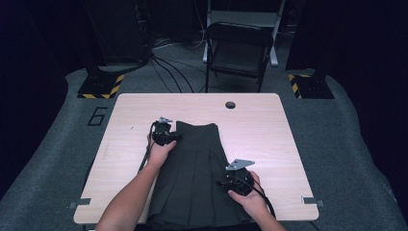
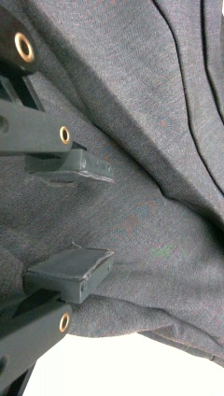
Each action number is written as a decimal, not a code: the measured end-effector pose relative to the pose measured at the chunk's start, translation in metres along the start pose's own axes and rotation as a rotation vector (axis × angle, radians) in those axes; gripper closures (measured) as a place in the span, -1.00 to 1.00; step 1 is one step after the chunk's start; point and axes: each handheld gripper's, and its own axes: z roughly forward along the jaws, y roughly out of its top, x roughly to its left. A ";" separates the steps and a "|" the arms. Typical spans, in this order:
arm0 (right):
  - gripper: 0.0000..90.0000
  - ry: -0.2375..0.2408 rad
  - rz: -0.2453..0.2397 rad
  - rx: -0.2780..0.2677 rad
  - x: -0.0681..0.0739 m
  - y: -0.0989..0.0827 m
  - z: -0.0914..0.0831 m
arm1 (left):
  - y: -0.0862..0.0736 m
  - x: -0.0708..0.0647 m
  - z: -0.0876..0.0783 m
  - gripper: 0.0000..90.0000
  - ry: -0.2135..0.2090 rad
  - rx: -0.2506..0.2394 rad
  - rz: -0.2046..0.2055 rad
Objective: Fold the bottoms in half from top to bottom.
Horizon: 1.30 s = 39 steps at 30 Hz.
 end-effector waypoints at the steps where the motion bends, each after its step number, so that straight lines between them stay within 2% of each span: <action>1: 0.21 0.002 0.002 -0.001 0.000 0.000 0.000 | 0.000 0.000 0.000 0.71 0.002 0.001 -0.001; 5: 0.21 -0.001 0.005 0.004 0.000 0.000 0.000 | 0.001 -0.003 0.000 0.84 0.007 0.004 0.004; 13: 0.19 0.000 0.010 -0.002 0.001 0.001 -0.001 | 0.006 -0.004 -0.004 0.88 0.003 -0.021 0.015; 15: 0.19 -0.012 0.014 -0.018 0.001 0.001 -0.003 | 0.008 -0.005 -0.006 0.88 0.003 -0.023 0.015; 18: 0.19 -0.017 0.027 -0.079 0.001 0.005 -0.008 | 0.012 -0.006 -0.010 0.89 -0.002 -0.028 0.025; 19: 0.19 -0.012 0.044 -0.089 0.003 0.007 -0.009 | 0.013 -0.008 -0.010 0.89 0.001 -0.048 0.013; 22: 0.17 0.007 0.028 -0.121 0.009 0.013 -0.010 | 0.017 -0.009 -0.013 0.89 -0.002 -0.047 0.024; 25: 0.14 0.028 0.004 -0.120 0.016 0.017 -0.006 | 0.022 -0.012 -0.016 0.89 -0.008 -0.061 0.026; 29: 0.09 0.049 -0.002 -0.101 0.021 0.020 0.001 | 0.029 -0.016 -0.021 0.89 -0.005 -0.066 0.066; 30: 0.08 0.060 0.003 -0.084 0.022 0.021 0.003 | 0.030 -0.017 -0.022 0.89 -0.003 -0.079 0.058; 31: 0.06 0.065 -0.015 -0.077 0.023 0.021 0.005 | 0.032 -0.016 -0.024 0.89 -0.006 -0.076 0.064; 33: 0.06 0.073 -0.021 -0.029 0.025 0.020 0.011 | 0.035 -0.017 -0.027 0.89 -0.008 -0.082 0.068; 37: 0.07 0.053 -0.059 0.032 0.023 0.016 0.019 | 0.041 -0.017 -0.034 0.90 0.000 -0.102 0.083; 39: 0.08 0.064 -0.034 0.052 0.022 0.015 0.020 | 0.043 -0.018 -0.038 0.90 -0.002 -0.107 0.089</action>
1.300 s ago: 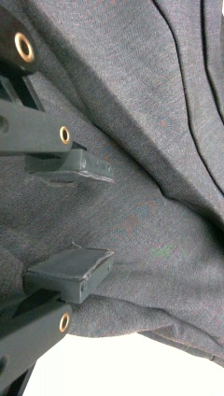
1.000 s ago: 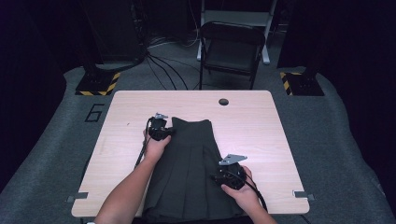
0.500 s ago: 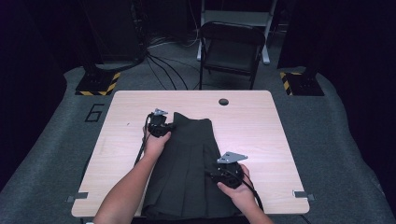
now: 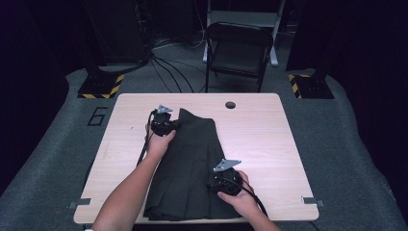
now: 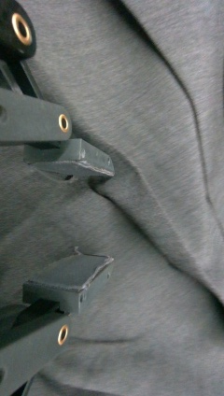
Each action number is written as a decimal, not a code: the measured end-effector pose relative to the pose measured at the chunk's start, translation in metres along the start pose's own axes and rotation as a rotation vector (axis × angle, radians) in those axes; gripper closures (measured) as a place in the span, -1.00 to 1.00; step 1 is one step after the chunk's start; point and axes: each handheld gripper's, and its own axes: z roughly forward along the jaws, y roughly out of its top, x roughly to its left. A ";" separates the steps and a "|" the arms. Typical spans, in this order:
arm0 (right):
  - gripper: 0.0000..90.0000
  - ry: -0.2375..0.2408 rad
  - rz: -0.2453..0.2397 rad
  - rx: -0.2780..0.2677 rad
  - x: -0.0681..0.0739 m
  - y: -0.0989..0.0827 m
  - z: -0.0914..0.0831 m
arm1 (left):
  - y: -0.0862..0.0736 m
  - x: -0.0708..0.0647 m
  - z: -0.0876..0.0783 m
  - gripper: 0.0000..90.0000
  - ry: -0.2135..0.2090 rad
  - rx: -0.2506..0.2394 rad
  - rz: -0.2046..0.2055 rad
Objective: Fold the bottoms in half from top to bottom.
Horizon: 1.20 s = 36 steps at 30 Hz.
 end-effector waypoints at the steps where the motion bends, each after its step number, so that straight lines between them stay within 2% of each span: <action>1: 0.08 -0.004 -0.011 0.001 -0.002 0.000 0.001 | 0.000 -0.002 -0.002 0.90 -0.005 -0.002 0.009; 2: 0.08 0.002 0.005 0.006 -0.003 -0.001 0.001 | 0.000 -0.004 -0.003 0.90 -0.009 -0.004 0.022; 4: 0.08 -0.002 -0.009 0.010 -0.006 -0.003 0.001 | 0.001 -0.007 -0.005 0.90 -0.019 -0.015 0.034; 5: 0.08 0.002 0.007 0.006 -0.006 -0.003 0.001 | 0.002 -0.010 -0.007 0.90 -0.031 -0.021 0.033; 6: 0.08 0.006 -0.003 0.011 -0.007 -0.003 0.001 | 0.003 -0.012 -0.009 0.90 -0.037 -0.028 0.035; 10: 0.08 -0.004 0.016 0.005 -0.006 -0.003 0.001 | 0.005 -0.022 -0.016 0.90 -0.073 -0.034 0.073; 12: 0.08 0.003 0.006 0.008 -0.007 -0.003 0.001 | 0.005 -0.027 -0.018 0.90 -0.092 -0.049 0.073; 16: 0.09 0.004 0.022 0.000 -0.007 -0.004 0.002 | 0.007 -0.036 -0.022 0.90 -0.122 -0.053 0.099; 19: 0.08 0.004 0.021 0.007 -0.008 -0.004 0.001 | 0.007 -0.043 -0.024 0.90 -0.139 -0.064 0.104; 24: 0.08 0.008 0.036 0.007 -0.007 -0.004 0.001 | 0.008 -0.054 -0.032 0.90 -0.167 -0.085 0.148; 28: 0.08 0.000 0.049 -0.009 -0.007 -0.005 0.002 | 0.011 -0.057 -0.041 0.90 -0.176 -0.103 0.165; 31: 0.09 0.000 0.039 0.001 -0.007 -0.004 0.001 | 0.012 -0.058 -0.046 0.90 -0.181 -0.119 0.169; 36: 0.09 -0.002 0.054 -0.008 -0.007 -0.005 0.002 | 0.007 -0.066 -0.053 0.90 -0.213 -0.121 0.193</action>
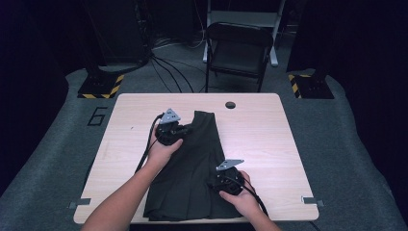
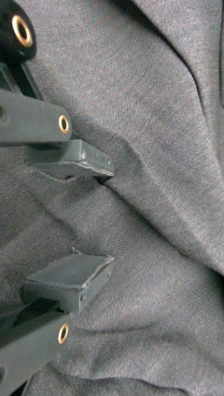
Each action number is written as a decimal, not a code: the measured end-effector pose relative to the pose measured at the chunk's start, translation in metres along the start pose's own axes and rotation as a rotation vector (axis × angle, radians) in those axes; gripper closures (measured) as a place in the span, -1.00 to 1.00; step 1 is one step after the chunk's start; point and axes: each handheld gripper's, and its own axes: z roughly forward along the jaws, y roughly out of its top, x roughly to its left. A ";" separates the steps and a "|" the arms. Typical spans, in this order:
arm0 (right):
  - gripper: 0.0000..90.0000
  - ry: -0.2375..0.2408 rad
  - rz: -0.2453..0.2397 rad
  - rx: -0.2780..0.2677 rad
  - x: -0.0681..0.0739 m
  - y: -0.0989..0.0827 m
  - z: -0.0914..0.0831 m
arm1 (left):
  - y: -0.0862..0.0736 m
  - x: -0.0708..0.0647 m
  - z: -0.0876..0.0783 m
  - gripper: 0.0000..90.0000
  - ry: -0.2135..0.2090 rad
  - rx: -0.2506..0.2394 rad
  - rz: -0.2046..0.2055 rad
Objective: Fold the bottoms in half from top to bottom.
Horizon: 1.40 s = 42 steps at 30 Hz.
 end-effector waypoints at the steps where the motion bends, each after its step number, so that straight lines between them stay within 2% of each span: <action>1: 0.09 0.005 -0.001 0.005 0.000 0.000 0.000 | -0.002 -0.002 -0.001 0.90 -0.010 -0.003 -0.003; 7: 0.09 0.000 -0.006 -0.003 -0.003 -0.001 -0.001 | -0.017 -0.015 -0.005 0.90 -0.069 0.000 0.004; 11: 0.12 0.002 0.015 -0.004 -0.004 -0.001 -0.001 | -0.024 -0.023 -0.008 0.90 -0.099 0.001 0.017; 14: 0.12 -0.004 0.006 -0.004 -0.005 -0.001 -0.001 | -0.028 -0.026 -0.012 0.90 -0.124 0.008 0.022; 17: 0.13 -0.005 0.029 -0.007 -0.004 -0.001 -0.001 | -0.034 -0.029 -0.016 0.90 -0.143 0.017 0.031; 20: 0.14 -0.004 0.022 -0.004 -0.005 -0.001 -0.002 | -0.041 -0.032 -0.020 0.90 -0.150 0.027 0.045; 23: 0.15 -0.004 0.044 -0.004 -0.004 -0.001 -0.001 | -0.049 -0.032 -0.026 0.90 -0.163 0.038 0.032; 28: 0.15 -0.002 0.036 -0.006 -0.005 -0.001 -0.002 | -0.064 -0.032 -0.033 0.90 -0.165 0.087 0.048; 32: 0.15 -0.001 0.033 -0.004 -0.005 -0.001 -0.002 | -0.074 -0.033 -0.037 0.90 -0.187 0.128 0.060; 40: 0.15 0.011 0.035 0.005 -0.008 0.000 -0.002 | -0.097 -0.038 -0.034 0.90 -0.213 0.166 0.030; 42: 0.15 0.020 0.048 0.006 -0.008 0.000 -0.002 | -0.102 -0.038 -0.033 0.90 -0.215 0.178 0.036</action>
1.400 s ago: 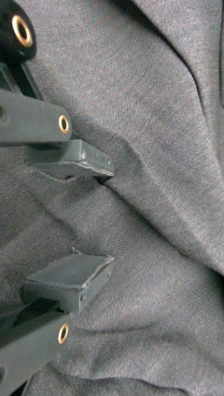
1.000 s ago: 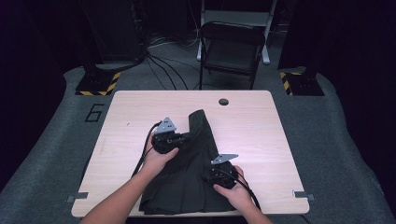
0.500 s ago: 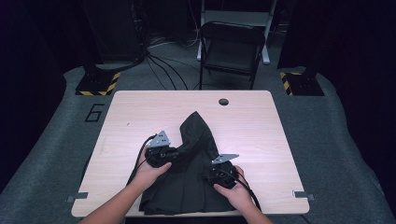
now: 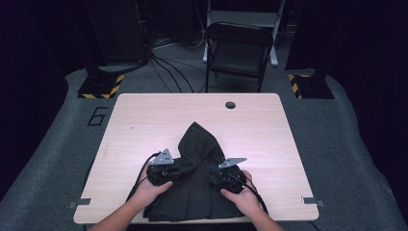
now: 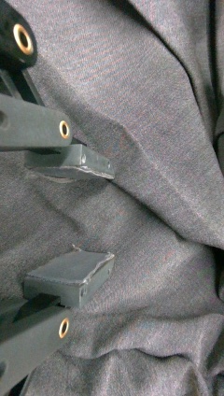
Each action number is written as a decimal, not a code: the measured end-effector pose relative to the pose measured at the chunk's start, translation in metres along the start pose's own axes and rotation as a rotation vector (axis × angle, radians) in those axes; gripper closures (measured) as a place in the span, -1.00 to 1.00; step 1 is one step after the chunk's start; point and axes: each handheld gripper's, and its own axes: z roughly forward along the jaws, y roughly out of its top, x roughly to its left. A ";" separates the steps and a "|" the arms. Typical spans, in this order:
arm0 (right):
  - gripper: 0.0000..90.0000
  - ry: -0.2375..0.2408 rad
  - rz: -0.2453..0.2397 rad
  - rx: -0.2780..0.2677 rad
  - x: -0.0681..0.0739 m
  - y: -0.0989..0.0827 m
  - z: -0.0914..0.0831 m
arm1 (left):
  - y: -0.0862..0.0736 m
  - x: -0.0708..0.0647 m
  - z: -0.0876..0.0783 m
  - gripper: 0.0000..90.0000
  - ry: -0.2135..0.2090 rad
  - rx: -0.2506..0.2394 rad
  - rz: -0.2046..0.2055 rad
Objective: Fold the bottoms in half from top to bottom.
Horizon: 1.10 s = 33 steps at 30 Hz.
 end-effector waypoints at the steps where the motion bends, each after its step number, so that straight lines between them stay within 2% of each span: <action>1: 0.16 0.003 0.000 0.007 -0.001 0.000 0.000 | -0.002 0.000 0.001 0.90 0.000 0.002 -0.007; 2: 0.16 0.005 0.001 0.015 -0.001 0.001 -0.001 | -0.004 0.000 0.002 0.90 -0.003 0.006 -0.017; 4: 0.17 0.017 0.004 0.015 -0.003 0.002 0.000 | -0.008 0.001 0.002 0.90 -0.003 0.030 -0.003; 6: 0.19 0.020 0.006 0.026 -0.004 0.003 -0.001 | -0.011 0.002 0.002 0.90 -0.002 0.042 -0.008; 11: 0.22 0.022 -0.024 0.029 -0.005 0.004 0.000 | -0.019 0.007 0.002 0.90 0.004 0.064 -0.035; 13: 0.21 0.029 -0.021 0.039 -0.006 0.005 0.000 | -0.024 0.008 0.003 0.90 0.000 0.076 -0.053; 14: 0.19 0.036 0.009 0.050 -0.005 0.006 -0.001 | -0.025 0.009 0.004 0.90 0.000 0.076 -0.056; 15: 0.18 0.039 0.001 0.056 -0.007 0.007 -0.001 | -0.026 0.009 0.004 0.90 -0.008 0.086 -0.055; 16: 0.16 0.045 0.019 0.055 -0.007 0.008 -0.001 | -0.026 0.010 0.004 0.90 -0.008 0.088 -0.052; 17: 0.15 0.056 0.008 0.062 -0.009 0.008 -0.001 | -0.027 0.010 0.004 0.90 -0.011 0.087 -0.058; 20: 0.14 0.071 0.037 0.069 -0.010 0.009 -0.002 | -0.029 0.010 0.006 0.90 -0.009 0.077 -0.066; 22: 0.13 0.067 0.024 0.066 -0.011 0.010 -0.002 | -0.031 0.009 0.008 0.90 -0.003 0.080 -0.057; 33: 0.05 0.070 0.046 0.014 -0.014 0.019 -0.016 | -0.033 0.007 0.009 0.90 0.012 0.066 -0.045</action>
